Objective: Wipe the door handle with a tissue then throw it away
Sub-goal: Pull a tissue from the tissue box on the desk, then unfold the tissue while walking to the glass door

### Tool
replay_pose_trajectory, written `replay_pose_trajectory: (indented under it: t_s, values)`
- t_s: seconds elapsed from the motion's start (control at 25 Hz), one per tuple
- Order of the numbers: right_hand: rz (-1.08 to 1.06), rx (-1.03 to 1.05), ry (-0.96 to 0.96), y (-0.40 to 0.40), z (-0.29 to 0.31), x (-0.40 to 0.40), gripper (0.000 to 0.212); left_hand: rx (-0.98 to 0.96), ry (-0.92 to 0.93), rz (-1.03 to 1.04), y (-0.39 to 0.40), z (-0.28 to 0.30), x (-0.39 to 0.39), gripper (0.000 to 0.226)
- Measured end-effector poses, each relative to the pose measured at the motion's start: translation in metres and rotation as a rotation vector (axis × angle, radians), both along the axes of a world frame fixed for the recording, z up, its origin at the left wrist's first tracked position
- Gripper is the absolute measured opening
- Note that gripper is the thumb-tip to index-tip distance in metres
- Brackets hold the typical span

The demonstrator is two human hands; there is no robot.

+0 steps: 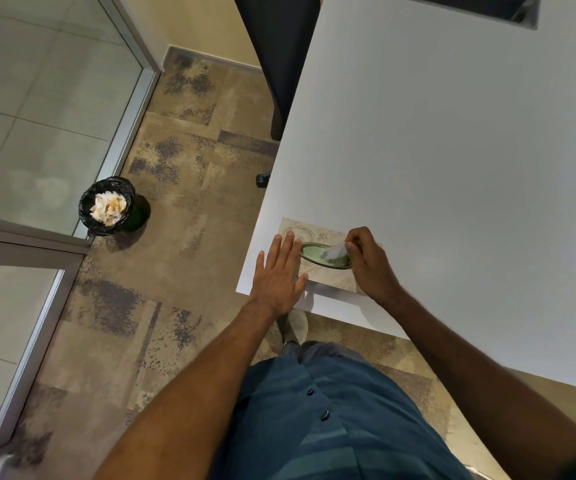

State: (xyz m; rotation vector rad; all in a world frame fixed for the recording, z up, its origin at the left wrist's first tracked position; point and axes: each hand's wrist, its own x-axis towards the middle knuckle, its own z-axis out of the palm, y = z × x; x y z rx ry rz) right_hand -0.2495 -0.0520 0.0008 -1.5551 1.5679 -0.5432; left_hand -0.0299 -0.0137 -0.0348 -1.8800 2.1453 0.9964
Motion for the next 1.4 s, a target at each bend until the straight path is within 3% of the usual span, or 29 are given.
replay_pose_trajectory:
  t_s: [0.28,0.4,0.48,0.56,0.64,0.76,0.88,1.0,1.08,1.24,1.4]
  values:
    - [-0.441,0.119,-0.309,-0.001,0.026,0.022,0.006,-0.001,0.071,0.069,-0.004,0.008,-0.003,0.072]
    - [-0.587,0.212,-0.491,-0.008,0.041,0.032,0.006,-0.039,0.212,0.274,-0.008,0.026,-0.011,0.049]
    - [-0.609,0.261,-0.52,-0.012,0.05,0.044,0.008,-0.021,0.417,0.492,-0.005,0.046,-0.013,0.037]
    - [-0.546,0.314,-0.516,-0.015,0.062,0.063,0.01,0.115,0.725,0.752,-0.01,0.075,-0.009,0.028]
    - [-0.37,0.314,-0.457,-0.017,0.08,0.114,0.01,0.219,0.907,0.948,-0.007,0.106,0.027,0.036]
    - [-0.234,0.186,-0.361,-0.015,0.1,0.145,0.016,0.264,1.052,0.977,0.004,0.132,0.048,0.039]
    - [-0.068,0.063,-0.319,-0.004,0.118,0.2,0.02,0.154,1.116,1.063,0.026,0.15,0.098,0.027]
    - [0.044,0.02,-0.383,0.008,0.127,0.269,0.01,0.022,1.178,1.225,0.05,0.161,0.159,0.041]
    - [0.091,0.071,-0.44,0.022,0.134,0.316,0.01,-0.054,1.239,1.341,0.067,0.168,0.198,0.036]
    - [0.167,0.296,-0.516,0.058,0.148,0.418,0.03,-0.187,1.332,1.546,0.1,0.184,0.294,0.024]
    - [0.422,0.43,-0.605,0.088,0.157,0.52,0.03,-0.385,1.308,1.623,0.139,0.199,0.397,0.024]
